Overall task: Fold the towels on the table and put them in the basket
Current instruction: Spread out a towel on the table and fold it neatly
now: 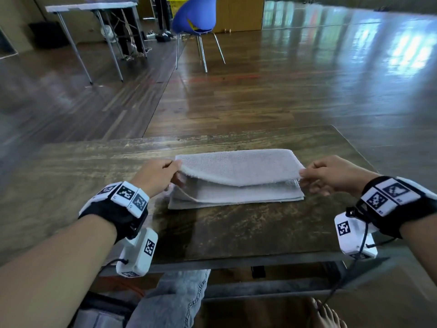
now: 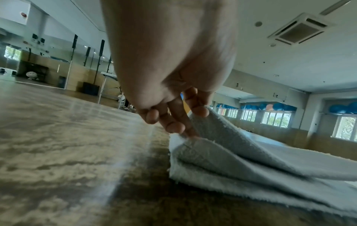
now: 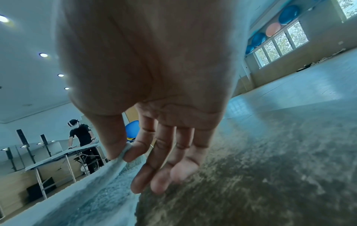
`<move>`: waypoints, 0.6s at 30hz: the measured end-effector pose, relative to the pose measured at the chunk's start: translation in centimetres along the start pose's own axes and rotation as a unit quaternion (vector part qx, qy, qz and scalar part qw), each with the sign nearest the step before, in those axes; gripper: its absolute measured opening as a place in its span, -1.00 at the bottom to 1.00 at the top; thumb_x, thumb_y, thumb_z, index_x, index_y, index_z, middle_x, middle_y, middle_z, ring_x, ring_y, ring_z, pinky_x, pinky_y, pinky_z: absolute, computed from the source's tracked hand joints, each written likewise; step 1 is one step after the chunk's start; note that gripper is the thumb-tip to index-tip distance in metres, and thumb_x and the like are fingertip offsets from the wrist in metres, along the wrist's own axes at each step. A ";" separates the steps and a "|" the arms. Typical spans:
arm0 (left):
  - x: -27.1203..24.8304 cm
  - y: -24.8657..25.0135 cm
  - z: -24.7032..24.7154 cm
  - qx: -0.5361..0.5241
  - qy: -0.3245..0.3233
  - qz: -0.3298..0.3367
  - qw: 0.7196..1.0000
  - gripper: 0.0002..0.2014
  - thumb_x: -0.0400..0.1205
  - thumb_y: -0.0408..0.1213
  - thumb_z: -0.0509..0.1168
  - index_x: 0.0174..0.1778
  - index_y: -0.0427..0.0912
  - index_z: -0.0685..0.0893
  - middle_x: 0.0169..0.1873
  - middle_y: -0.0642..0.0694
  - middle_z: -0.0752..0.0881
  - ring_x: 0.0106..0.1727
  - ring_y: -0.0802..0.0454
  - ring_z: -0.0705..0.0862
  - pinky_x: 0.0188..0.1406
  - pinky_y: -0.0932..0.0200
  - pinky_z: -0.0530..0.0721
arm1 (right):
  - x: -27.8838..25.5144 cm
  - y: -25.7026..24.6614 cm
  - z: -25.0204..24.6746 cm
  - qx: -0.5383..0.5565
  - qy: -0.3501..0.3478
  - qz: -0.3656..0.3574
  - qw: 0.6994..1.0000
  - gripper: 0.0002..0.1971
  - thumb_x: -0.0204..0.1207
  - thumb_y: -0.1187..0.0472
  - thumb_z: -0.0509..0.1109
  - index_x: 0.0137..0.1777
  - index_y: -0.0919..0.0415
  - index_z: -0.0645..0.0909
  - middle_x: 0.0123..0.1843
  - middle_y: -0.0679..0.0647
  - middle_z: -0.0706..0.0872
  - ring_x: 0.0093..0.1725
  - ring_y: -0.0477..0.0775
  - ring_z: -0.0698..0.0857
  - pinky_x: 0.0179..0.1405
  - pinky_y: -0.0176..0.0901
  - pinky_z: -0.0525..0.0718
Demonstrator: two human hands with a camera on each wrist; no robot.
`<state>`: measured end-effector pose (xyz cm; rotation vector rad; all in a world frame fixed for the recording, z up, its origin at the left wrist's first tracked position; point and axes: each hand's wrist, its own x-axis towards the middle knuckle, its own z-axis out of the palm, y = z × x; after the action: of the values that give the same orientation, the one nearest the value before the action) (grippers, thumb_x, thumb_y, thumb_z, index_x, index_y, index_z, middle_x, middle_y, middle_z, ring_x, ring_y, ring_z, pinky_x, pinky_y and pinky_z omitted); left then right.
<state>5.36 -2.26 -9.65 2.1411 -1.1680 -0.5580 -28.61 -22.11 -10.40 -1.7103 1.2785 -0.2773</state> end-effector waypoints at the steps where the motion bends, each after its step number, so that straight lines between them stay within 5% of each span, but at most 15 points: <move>1: -0.1 0.0 -0.2 -0.005 -0.002 -0.008 1.000 -0.56 0.77 -0.06 0.16 -0.18 -0.35 0.71 -0.29 -0.21 0.85 -0.64 0.19 0.60 -0.53 0.29 0.50 | -0.1 0.0 0.0 0.000 -0.001 0.001 1.000 -0.79 0.63 0.16 0.48 -0.12 0.33 0.65 -0.14 0.21 0.89 -0.42 0.03 0.72 -0.60 -0.24 0.52; 4: -0.5 -0.4 -0.5 -0.047 0.010 -0.035 0.998 -0.60 0.73 -0.18 0.22 -0.31 -0.40 0.63 -0.31 -0.35 0.82 -0.68 0.20 0.61 -0.52 0.24 0.42 | -0.8 -0.2 0.2 0.014 0.016 -0.017 1.000 -0.81 0.63 0.22 0.47 -0.12 0.37 0.67 -0.17 0.24 0.87 -0.50 -0.03 0.70 -0.65 -0.27 0.50; 8: -1.4 -1.2 -0.8 -0.065 0.082 -0.044 0.994 -0.59 0.60 -0.13 0.31 -0.56 -0.22 0.61 -0.43 -0.10 0.84 -0.68 0.17 0.56 -0.66 0.32 0.43 | -1.4 -0.7 -0.3 0.026 0.047 -0.049 0.997 -0.79 0.59 0.27 0.46 -0.06 0.48 0.72 -0.20 0.31 0.85 -0.53 -0.04 0.68 -0.69 -0.33 0.47; 10: -2.1 -1.6 -0.6 -0.039 0.058 -0.067 0.995 -0.61 0.57 -0.12 0.33 -0.57 -0.19 0.71 -0.46 -0.09 0.83 -0.60 0.07 0.61 -0.58 0.25 0.47 | -1.7 -0.4 -0.3 -0.018 0.031 -0.047 0.998 -0.72 0.58 0.21 0.51 -0.11 0.52 0.70 -0.23 0.36 0.83 -0.43 0.11 0.65 -0.63 -0.30 0.50; 13: -2.9 -2.0 0.3 0.040 0.029 -0.088 0.995 -0.62 0.58 -0.15 0.38 -0.56 -0.17 0.77 -0.58 0.00 0.77 -0.60 0.05 0.61 -0.45 0.22 0.51 | -2.1 0.6 0.0 -0.142 0.006 -0.030 0.989 -0.66 0.53 0.07 0.58 -0.21 0.41 0.75 -0.39 0.18 0.78 -0.41 0.06 0.64 -0.48 -0.22 0.58; 18: -3.8 -2.2 0.9 0.092 0.029 -0.111 0.989 -0.61 0.62 -0.11 0.39 -0.52 -0.17 0.75 -0.72 0.09 0.65 -0.69 0.21 0.53 -0.65 0.34 0.38 | -2.2 0.8 0.1 -0.187 0.008 -0.010 0.982 -0.69 0.49 0.01 0.60 -0.24 0.30 0.77 -0.26 0.27 0.84 -0.33 0.03 0.70 -0.45 -0.21 0.62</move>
<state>4.09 1.54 -11.57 2.4493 -0.9880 -0.4952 -29.94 -20.20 -10.36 -2.0399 1.3895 -0.0632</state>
